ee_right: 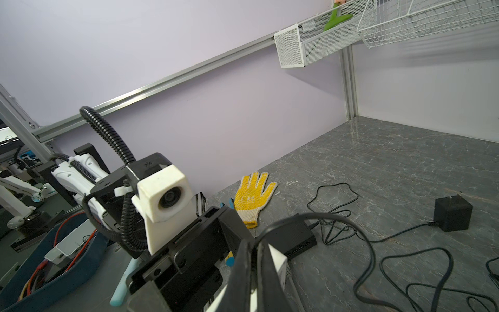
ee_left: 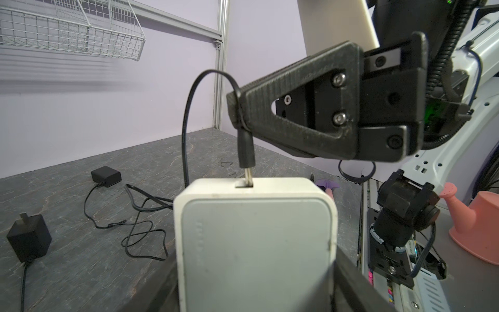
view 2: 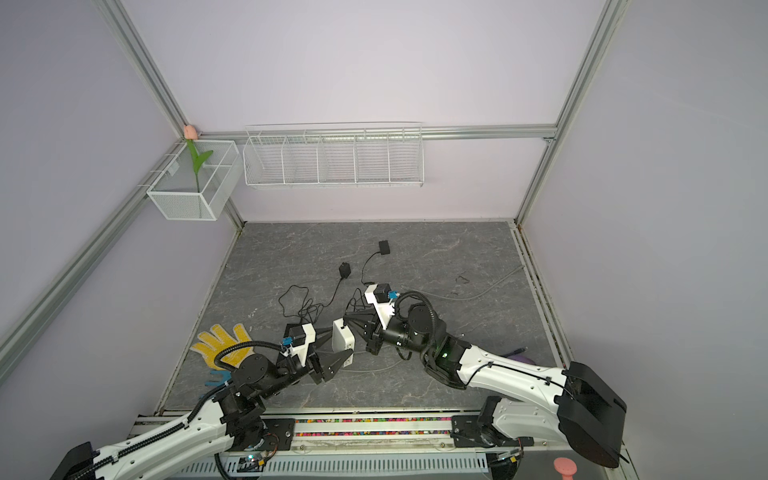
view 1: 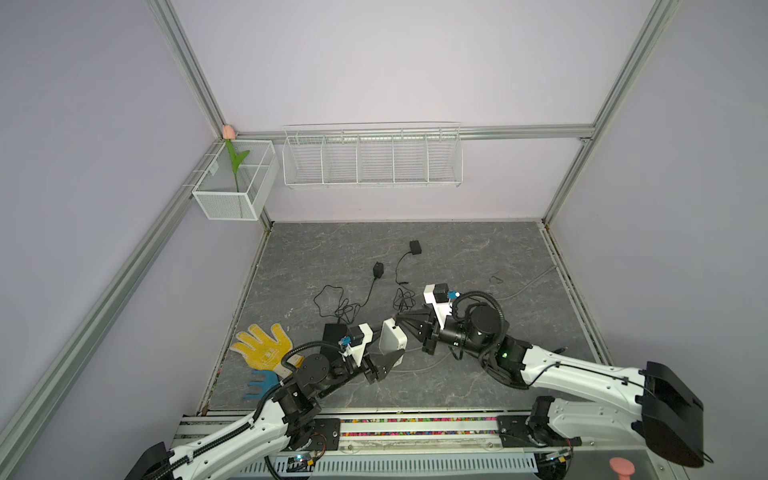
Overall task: Insert the plug into the switch port
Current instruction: 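Push the plug further into the port while the left gripper holds the router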
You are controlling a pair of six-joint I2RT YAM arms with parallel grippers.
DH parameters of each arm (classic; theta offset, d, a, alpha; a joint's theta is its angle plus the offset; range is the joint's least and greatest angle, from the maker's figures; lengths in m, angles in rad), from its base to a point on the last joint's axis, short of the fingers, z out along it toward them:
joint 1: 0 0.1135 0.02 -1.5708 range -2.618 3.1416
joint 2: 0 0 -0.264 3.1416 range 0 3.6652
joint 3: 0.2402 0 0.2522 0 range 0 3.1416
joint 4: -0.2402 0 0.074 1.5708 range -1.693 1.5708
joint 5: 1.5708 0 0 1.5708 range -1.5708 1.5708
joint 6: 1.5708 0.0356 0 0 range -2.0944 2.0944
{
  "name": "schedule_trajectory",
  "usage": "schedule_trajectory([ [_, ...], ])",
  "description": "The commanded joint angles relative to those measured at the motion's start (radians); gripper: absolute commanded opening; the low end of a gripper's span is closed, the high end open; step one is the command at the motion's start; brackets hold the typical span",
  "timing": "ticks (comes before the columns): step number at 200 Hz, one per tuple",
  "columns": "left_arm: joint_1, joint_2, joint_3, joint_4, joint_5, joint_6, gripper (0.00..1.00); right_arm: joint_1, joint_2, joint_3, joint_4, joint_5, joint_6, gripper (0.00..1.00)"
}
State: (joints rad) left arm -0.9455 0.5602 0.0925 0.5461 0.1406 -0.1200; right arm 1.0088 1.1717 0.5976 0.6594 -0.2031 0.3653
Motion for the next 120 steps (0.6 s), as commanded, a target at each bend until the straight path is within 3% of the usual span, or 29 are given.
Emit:
schedule_trajectory([
  [1,0.003,-0.033,0.087,0.192,-0.061,-0.007,0.0,0.023,0.037,-0.052,-0.152,-0.033,-0.017,0.07],
  [120,0.003,-0.054,0.069,0.231,-0.046,0.007,0.0,0.031,0.094,-0.004,-0.29,0.039,-0.036,0.07],
])
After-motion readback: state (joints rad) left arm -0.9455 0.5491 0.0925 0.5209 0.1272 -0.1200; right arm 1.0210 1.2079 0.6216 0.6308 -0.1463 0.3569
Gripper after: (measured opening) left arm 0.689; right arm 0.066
